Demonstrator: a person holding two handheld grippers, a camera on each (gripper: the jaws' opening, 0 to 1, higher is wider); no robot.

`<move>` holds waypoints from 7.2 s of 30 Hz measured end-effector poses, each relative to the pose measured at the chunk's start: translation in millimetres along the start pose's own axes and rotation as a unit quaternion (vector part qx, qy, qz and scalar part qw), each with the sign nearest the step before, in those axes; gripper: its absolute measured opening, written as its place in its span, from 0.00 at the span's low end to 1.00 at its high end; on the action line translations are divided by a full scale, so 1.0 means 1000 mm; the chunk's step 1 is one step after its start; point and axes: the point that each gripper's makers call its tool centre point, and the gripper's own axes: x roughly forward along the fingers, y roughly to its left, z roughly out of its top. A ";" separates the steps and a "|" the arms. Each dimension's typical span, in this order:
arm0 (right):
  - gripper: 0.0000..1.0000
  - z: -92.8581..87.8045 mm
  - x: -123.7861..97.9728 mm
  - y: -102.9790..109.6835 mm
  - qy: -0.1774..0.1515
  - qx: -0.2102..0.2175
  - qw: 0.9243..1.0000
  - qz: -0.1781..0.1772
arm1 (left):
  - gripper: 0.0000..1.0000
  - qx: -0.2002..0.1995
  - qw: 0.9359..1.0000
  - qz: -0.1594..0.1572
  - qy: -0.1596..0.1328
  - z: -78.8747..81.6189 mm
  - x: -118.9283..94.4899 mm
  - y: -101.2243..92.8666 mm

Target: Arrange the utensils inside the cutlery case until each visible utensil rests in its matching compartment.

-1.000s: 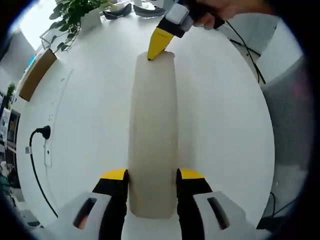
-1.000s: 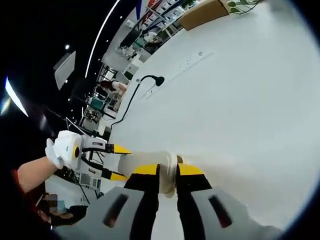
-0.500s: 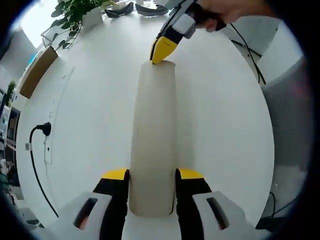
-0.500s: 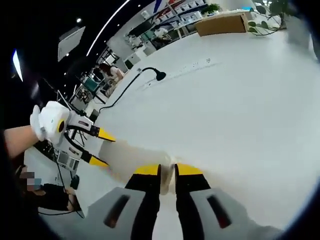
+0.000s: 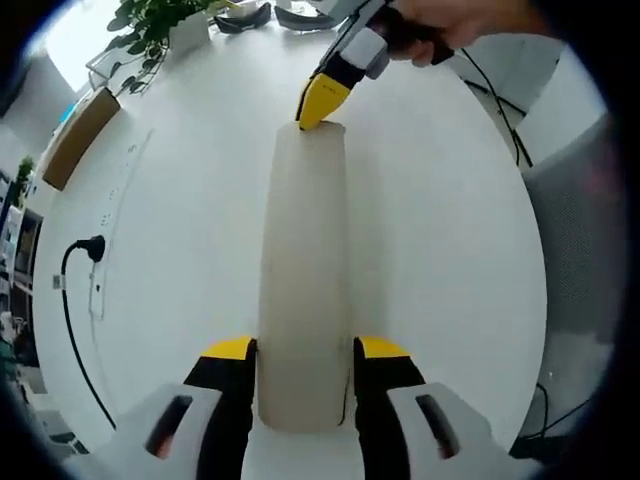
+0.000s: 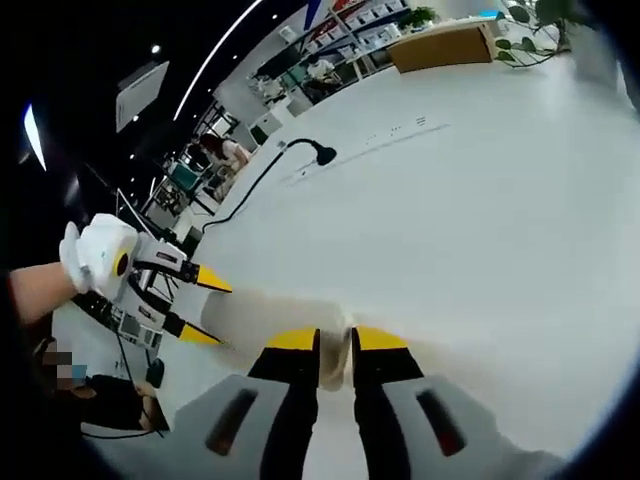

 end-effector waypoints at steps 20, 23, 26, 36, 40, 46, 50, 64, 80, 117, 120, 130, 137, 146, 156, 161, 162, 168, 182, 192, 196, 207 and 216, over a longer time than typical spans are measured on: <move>0.12 -0.013 0.004 0.020 0.011 0.010 1.000 0.020 | 0.40 0.039 0.998 0.041 0.025 -0.024 0.009 -0.005; 0.13 -0.010 0.003 0.024 0.002 -0.033 0.999 0.013 | 0.40 0.043 0.998 0.043 0.029 -0.026 0.013 -0.003; 0.12 -0.010 0.004 0.023 0.005 -0.029 1.000 0.008 | 0.40 0.052 0.997 0.039 0.029 -0.023 0.009 -0.003; 0.07 -0.006 0.004 0.028 -0.010 -0.067 0.998 0.002 | 0.39 0.075 0.996 0.040 0.030 -0.015 0.012 0.000; 0.16 -0.004 -0.005 0.017 -0.032 -0.022 0.999 -0.001 | 0.39 0.086 0.995 0.036 0.029 -0.015 0.011 0.000; 0.10 -0.025 -0.021 0.013 -0.030 0.083 0.996 0.032 | 0.39 0.089 0.995 0.037 0.030 -0.011 0.011 0.000; 0.10 -0.035 -0.030 0.007 -0.035 0.109 0.993 0.025 | 0.39 0.093 0.994 0.039 0.032 -0.006 0.011 -0.001; 0.00 -0.019 -0.015 0.007 -0.037 0.129 0.990 0.044 | 0.41 0.073 0.996 0.033 0.040 -0.007 0.013 -0.004; 0.38 -0.018 -0.017 0.016 -0.028 -0.180 0.982 0.045 | 0.41 0.089 0.995 0.029 0.038 -0.004 0.019 0.004; 0.37 -0.039 0.004 0.022 0.097 -0.413 0.903 0.070 | 0.42 0.130 0.990 0.044 0.038 -0.009 0.025 0.011; 0.37 -0.041 0.002 0.023 0.094 -0.407 0.905 0.077 | 0.45 0.103 0.993 0.050 0.028 -0.013 0.022 0.018; 0.36 -0.045 -0.007 0.033 0.084 -0.332 0.934 0.102 | 0.47 -0.018 0.998 0.050 -0.026 -0.014 0.001 0.016; 0.46 -0.046 -0.017 0.030 0.072 -0.266 0.955 0.112 | 0.48 -0.073 0.994 0.046 -0.066 -0.022 -0.015 0.012; 0.50 -0.028 -0.029 0.025 0.021 -0.006 0.991 0.129 | 0.59 -0.292 0.943 0.008 -0.160 -0.033 -0.039 0.021; 0.41 -0.028 -0.022 0.014 0.002 0.138 0.982 0.132 | 0.53 -0.521 0.819 -0.018 -0.240 -0.053 -0.048 0.045; 0.40 -0.028 -0.019 0.009 0.002 0.157 0.979 0.131 | 0.53 -0.548 0.805 -0.024 -0.228 -0.064 -0.035 0.047; 0.39 -0.027 -0.019 0.009 0.000 0.158 0.979 0.130 | 0.53 -0.569 0.788 -0.026 -0.233 -0.065 -0.034 0.048; 0.27 -0.032 -0.016 0.010 0.002 0.185 0.976 0.117 | 0.47 -0.630 0.736 -0.028 -0.244 -0.067 -0.030 0.050; 0.23 -0.046 -0.012 0.018 0.019 0.183 0.979 0.086 | 0.40 -0.653 0.726 -0.026 -0.216 -0.071 -0.003 0.029; 0.20 -0.050 -0.013 0.020 0.016 0.171 0.982 0.083 | 0.35 -0.654 0.723 -0.033 -0.220 -0.070 -0.004 0.022; 0.20 -0.051 -0.015 0.022 0.019 0.161 0.983 0.083 | 0.35 -0.652 0.725 -0.042 -0.217 -0.066 -0.005 0.017; 0.20 -0.052 -0.018 0.026 0.028 0.156 0.984 0.078 | 0.32 -0.666 0.702 0.006 -0.254 -0.074 -0.028 0.045; 0.20 -0.052 -0.019 0.030 0.030 0.154 0.985 0.077 | 0.20 -0.668 0.703 -0.009 -0.243 -0.064 -0.026 0.038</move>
